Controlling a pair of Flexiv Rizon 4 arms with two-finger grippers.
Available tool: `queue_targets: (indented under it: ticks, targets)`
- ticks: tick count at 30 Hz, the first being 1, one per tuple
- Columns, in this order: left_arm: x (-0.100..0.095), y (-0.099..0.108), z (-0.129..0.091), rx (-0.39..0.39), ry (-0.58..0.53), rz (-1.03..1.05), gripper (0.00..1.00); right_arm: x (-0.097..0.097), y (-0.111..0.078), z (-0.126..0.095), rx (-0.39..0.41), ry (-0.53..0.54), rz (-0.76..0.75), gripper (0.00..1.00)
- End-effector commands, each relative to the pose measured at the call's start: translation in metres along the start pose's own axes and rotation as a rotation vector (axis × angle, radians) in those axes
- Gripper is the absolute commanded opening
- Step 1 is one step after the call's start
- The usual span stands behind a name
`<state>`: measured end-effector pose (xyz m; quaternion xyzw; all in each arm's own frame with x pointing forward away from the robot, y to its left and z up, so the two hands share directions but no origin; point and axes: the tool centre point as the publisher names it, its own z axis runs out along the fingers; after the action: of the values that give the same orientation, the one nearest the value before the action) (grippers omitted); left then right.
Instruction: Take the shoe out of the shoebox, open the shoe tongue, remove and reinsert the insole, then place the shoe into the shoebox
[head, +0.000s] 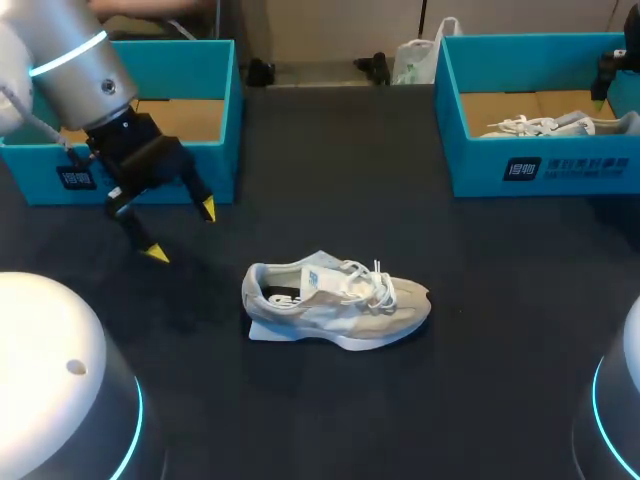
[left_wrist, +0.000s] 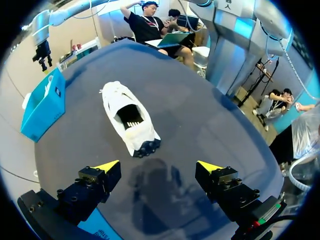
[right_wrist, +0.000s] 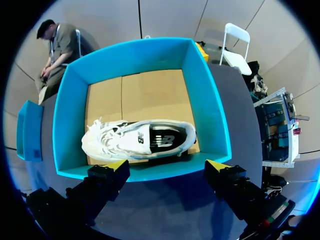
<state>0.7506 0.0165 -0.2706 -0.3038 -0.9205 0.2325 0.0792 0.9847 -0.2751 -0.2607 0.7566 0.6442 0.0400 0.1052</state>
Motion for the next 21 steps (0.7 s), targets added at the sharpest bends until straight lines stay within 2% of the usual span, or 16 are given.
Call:
queue_targets:
  ticks: [1,10,14,15,21]
  targets:
    - [0.004,-0.002,0.001,-0.006,-0.022,0.001,1.0,0.0,0.0,0.0,0.0,0.0,0.0,1.0]
    - [0.004,-0.002,0.001,-0.006,-0.022,0.001,1.0,0.0,0.0,0.0,0.0,0.0,0.0,1.0]
    - [0.01,0.008,0.009,0.076,-0.004,-0.064,1.0,0.0,0.0,0.0,0.0,0.0,0.0,1.0]
    - [0.011,0.01,0.01,0.114,-0.009,-0.076,1.0,0.0,0.0,0.0,0.0,0.0,0.0,1.0]
    - [0.014,0.023,0.014,0.219,-0.045,-0.15,1.0,0.0,0.0,0.0,0.0,0.0,0.0,1.0]
